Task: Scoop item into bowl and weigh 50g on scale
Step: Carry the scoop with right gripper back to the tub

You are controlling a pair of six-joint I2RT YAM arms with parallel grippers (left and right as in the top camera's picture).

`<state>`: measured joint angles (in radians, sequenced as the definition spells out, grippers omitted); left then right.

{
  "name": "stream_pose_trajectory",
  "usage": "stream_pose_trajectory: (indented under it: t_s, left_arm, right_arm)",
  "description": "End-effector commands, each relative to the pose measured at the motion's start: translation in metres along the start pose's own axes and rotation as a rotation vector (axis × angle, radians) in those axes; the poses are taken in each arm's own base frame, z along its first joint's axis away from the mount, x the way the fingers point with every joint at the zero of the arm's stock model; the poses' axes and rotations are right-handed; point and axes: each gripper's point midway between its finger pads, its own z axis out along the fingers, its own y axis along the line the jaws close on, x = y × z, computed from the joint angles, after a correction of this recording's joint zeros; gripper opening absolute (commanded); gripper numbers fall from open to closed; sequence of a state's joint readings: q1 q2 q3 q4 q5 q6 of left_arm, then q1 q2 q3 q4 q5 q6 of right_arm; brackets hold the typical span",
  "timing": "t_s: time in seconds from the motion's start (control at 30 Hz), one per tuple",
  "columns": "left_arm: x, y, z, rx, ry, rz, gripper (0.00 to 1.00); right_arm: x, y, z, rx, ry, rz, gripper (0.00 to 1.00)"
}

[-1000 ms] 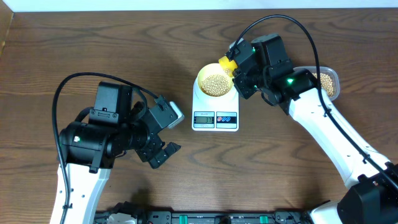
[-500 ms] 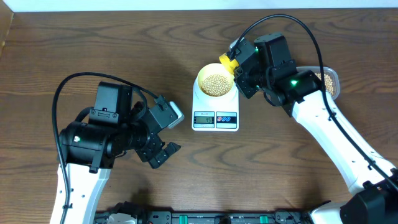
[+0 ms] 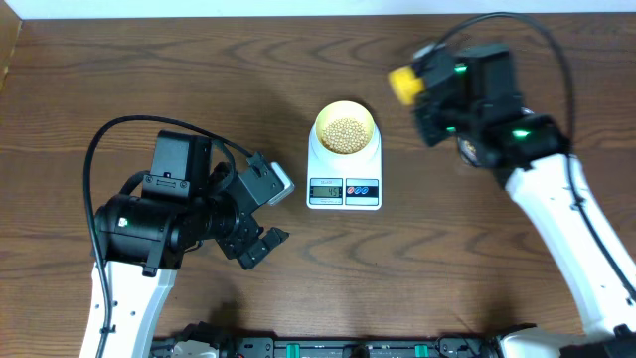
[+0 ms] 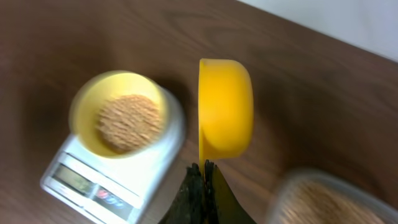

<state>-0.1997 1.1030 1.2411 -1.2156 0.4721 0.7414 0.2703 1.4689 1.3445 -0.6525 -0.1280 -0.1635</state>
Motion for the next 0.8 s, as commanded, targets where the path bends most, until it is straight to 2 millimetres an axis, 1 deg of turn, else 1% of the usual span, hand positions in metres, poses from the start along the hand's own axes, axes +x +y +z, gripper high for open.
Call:
stream_pose_trajectory:
  t_s: [0.0, 0.03, 0.07, 0.1, 0.13, 0.2, 0.23, 0.27, 0.3, 0.33, 0.43, 0.57, 0.77]
  left_arm:
    - [-0.004, 0.001, -0.006, -0.014, -0.017, 0.023, 0.99]
    - [-0.004, 0.001, -0.006, -0.014, -0.017, 0.023, 0.99]
    - [-0.004, 0.001, -0.006, -0.014, -0.017, 0.023, 0.99]
    - [-0.004, 0.001, -0.006, -0.014, -0.017, 0.023, 0.99]
    - [-0.004, 0.001, -0.006, -0.014, -0.017, 0.023, 0.99]
    - [-0.004, 0.001, -0.006, -0.014, -0.017, 0.023, 0.99]
    - [-0.004, 0.001, -0.006, -0.014, -0.017, 0.023, 0.99]
    - [-0.004, 0.001, -0.006, -0.014, -0.017, 0.023, 0.99]
    - [-0.004, 0.001, -0.006, -0.014, -0.017, 0.023, 0.99]
    - [-0.004, 0.001, -0.006, -0.014, -0.017, 0.023, 0.99]
    - [-0.004, 0.001, -0.006, -0.014, -0.017, 0.023, 0.99]
    - [-0.004, 0.001, -0.006, -0.014, -0.017, 0.023, 0.99]
    - [-0.004, 0.001, -0.006, -0.014, -0.017, 0.023, 0.99]
  right_arm:
    - [0.022, -0.069, -0.023, 0.231, 0.08, 0.041, 0.01]
    - [0.037, -0.089, -0.028, 0.299, 0.136, 0.039, 0.01]
    - [0.045, -0.101, -0.031, 0.337, 0.169, 0.036, 0.01]
    - [0.059, -0.121, -0.038, 0.402, 0.224, 0.03, 0.01]
    - [0.067, -0.133, -0.042, 0.435, 0.258, 0.02, 0.01]
    - [0.077, -0.147, -0.043, 0.458, 0.291, 0.021, 0.01]
    - [0.081, -0.151, -0.043, 0.463, 0.298, 0.03, 0.01]
    - [0.089, -0.159, -0.039, 0.468, 0.322, 0.049, 0.01]
    - [0.093, -0.161, -0.037, 0.468, 0.336, 0.055, 0.01]
    - [0.102, -0.165, -0.029, 0.462, 0.367, 0.066, 0.01]
    - [0.112, -0.166, -0.018, 0.447, 0.403, 0.07, 0.01]
    - [0.12, -0.165, -0.007, 0.431, 0.436, 0.07, 0.01]
    - [0.127, -0.165, 0.0, 0.421, 0.461, 0.072, 0.01]
